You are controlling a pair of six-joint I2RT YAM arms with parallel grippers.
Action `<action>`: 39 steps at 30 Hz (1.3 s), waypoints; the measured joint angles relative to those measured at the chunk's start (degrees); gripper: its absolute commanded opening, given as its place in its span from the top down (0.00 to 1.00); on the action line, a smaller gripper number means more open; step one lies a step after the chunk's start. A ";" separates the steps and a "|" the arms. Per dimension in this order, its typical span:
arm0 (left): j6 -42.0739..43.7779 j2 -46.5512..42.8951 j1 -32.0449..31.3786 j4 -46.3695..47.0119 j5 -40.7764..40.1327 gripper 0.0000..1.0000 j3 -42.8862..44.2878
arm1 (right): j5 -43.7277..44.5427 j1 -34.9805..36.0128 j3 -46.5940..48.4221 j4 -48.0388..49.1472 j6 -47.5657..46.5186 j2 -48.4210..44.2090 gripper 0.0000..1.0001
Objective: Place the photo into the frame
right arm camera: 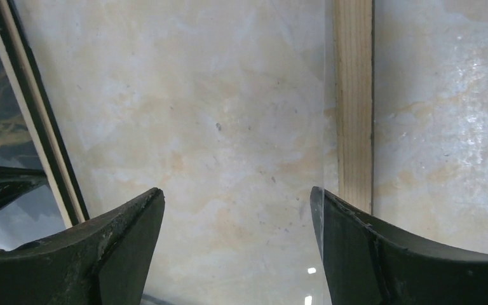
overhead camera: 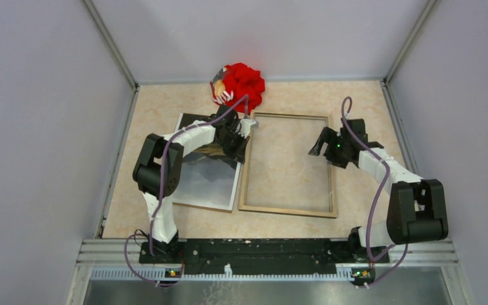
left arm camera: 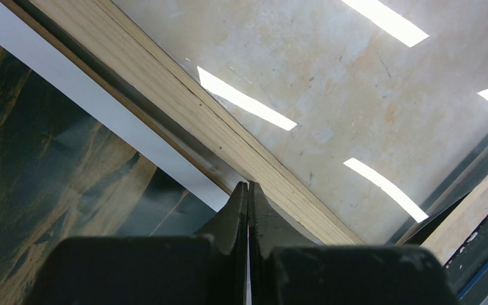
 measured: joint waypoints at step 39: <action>0.00 0.00 0.09 0.00 0.07 1.00 0.00 | 9.18 2.69 2.40 -4.96 -1.73 1.99 0.28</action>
